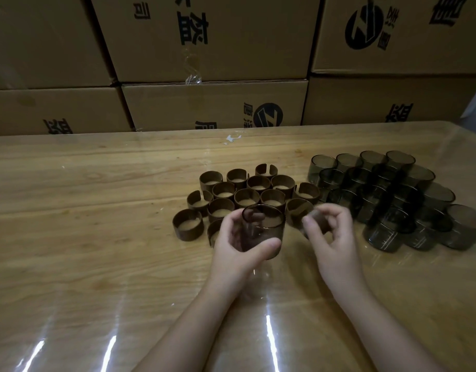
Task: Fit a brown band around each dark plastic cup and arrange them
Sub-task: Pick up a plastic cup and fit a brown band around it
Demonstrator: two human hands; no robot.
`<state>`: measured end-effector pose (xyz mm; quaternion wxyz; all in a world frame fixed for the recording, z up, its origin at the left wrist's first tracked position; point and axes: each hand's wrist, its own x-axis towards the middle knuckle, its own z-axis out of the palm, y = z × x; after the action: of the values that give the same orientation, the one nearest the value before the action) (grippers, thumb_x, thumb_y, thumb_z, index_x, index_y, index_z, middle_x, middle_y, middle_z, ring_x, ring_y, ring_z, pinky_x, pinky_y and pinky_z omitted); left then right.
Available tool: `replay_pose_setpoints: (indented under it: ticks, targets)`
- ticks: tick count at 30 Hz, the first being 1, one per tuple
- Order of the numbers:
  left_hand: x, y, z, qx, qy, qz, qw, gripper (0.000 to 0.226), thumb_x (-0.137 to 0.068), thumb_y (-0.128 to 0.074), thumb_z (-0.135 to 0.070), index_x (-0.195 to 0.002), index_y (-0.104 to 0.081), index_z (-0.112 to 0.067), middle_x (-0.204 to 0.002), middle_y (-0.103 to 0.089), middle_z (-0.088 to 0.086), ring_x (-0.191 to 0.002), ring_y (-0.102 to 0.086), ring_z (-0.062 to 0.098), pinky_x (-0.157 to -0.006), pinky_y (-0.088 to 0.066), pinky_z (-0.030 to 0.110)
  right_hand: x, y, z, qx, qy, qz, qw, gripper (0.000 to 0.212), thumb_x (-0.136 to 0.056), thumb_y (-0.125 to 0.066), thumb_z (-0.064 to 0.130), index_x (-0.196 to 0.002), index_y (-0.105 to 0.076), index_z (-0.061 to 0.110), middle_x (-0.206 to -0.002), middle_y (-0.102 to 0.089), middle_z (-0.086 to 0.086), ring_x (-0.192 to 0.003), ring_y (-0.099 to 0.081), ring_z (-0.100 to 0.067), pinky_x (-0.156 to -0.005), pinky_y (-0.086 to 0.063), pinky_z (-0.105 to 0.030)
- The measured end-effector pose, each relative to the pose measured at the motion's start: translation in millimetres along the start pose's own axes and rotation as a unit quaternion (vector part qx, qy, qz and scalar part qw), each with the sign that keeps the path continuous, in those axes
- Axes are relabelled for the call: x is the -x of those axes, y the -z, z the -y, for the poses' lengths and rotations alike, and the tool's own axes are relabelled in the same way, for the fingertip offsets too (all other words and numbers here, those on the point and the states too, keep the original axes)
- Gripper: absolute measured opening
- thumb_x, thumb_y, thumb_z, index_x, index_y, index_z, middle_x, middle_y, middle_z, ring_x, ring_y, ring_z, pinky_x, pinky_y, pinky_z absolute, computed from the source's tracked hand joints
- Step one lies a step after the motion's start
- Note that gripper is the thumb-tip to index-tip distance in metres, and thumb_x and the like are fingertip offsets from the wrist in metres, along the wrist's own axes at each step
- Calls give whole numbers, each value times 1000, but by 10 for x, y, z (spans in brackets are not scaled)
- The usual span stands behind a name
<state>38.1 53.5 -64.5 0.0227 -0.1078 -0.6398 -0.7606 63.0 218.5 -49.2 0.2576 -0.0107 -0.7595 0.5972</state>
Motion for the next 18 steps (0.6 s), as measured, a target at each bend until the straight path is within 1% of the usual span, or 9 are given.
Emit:
replay_pose_setpoints:
  ticks: [2, 4, 7, 9, 11, 13, 15, 16, 18]
  targets:
    - [-2, 26, -8, 3, 3, 17, 1000, 60, -58, -81, -46, -113, -64, -31, -111, -70, -3, -104, -66, 13, -77, -55, 28, 23, -14, -28, 47, 30, 19, 998, 33, -87, -66, 19, -106, -49, 41, -100, -61, 28, -99, -55, 14, -77, -43, -5]
    - [-12, 38, -24, 34, 29, 40, 998, 47, -62, -77, -51, -107, -69, -38, -108, -71, -2, -103, -67, 15, -76, -54, 27, 33, -34, -61, 120, 43, 65, 990, 35, -84, -69, 23, -102, -49, 45, -99, -57, 31, -105, -53, 4, -82, -41, -10]
    - [-34, 51, -26, 67, 54, 54, 995, 52, -63, -78, -58, -109, -69, -37, -112, -70, 3, -108, -65, 22, -82, -55, 36, 6, -55, -126, 265, 57, 153, 950, 26, -86, -69, 25, -105, -56, 38, -102, -50, 26, -110, -49, -13, -88, -38, -24]
    - [-41, 54, -18, 82, 56, 64, 993, 54, -68, -79, -47, -118, -65, -31, -116, -67, 8, -111, -64, 29, -84, -56, 47, -4, -76, -152, 324, 71, 196, 923, 22, -88, -67, 26, -106, -58, 34, -104, -48, 22, -113, -46, -12, -90, -32, -22]
    - [-45, 47, -12, 88, 63, 58, 993, 59, -66, -79, -38, -121, -61, -30, -119, -64, 11, -110, -64, 31, -79, -57, 47, -11, -86, -147, 353, 108, 209, 906, 18, -89, -66, 22, -104, -60, 29, -105, -50, 20, -115, -46, -11, -95, -30, -24]
    - [-46, 41, -1, 82, 63, 36, 994, 64, -60, -81, -37, -119, -57, -33, -119, -63, 9, -106, -66, 29, -72, -56, 41, 4, -65, -129, 311, 143, 163, 926, 21, -90, -62, 18, -110, -62, 24, -111, -53, 17, -115, -48, -7, -100, -38, -30]
    - [-49, 36, 20, 86, 63, 24, 994, 64, -59, -80, -39, -117, -53, -30, -113, -66, 2, -99, -68, 27, -64, -55, 33, 37, -47, -71, 187, 142, 100, 967, 33, -94, -52, 23, -127, -55, 23, -126, -50, 21, -123, -45, 2, -104, -39, -23]
    - [-50, 32, 34, 87, 61, 27, 994, 62, -61, -79, -40, -116, -53, -29, -108, -68, -2, -95, -69, 24, -61, -54, 29, 63, -55, -29, 136, 136, 106, 976, 40, -95, -46, 29, -135, -49, 23, -136, -47, 19, -130, -41, 3, -107, -35, -18]
    - [-57, 27, 57, 78, 62, 43, 994, 54, -66, -74, -45, -114, -56, -30, -102, -69, -5, -90, -67, 17, -61, -52, 25, 138, -121, 26, 96, 124, 169, 973, 53, -95, -40, 41, -146, -38, 25, -150, -37, 15, -140, -31, 0, -112, -27, -16]
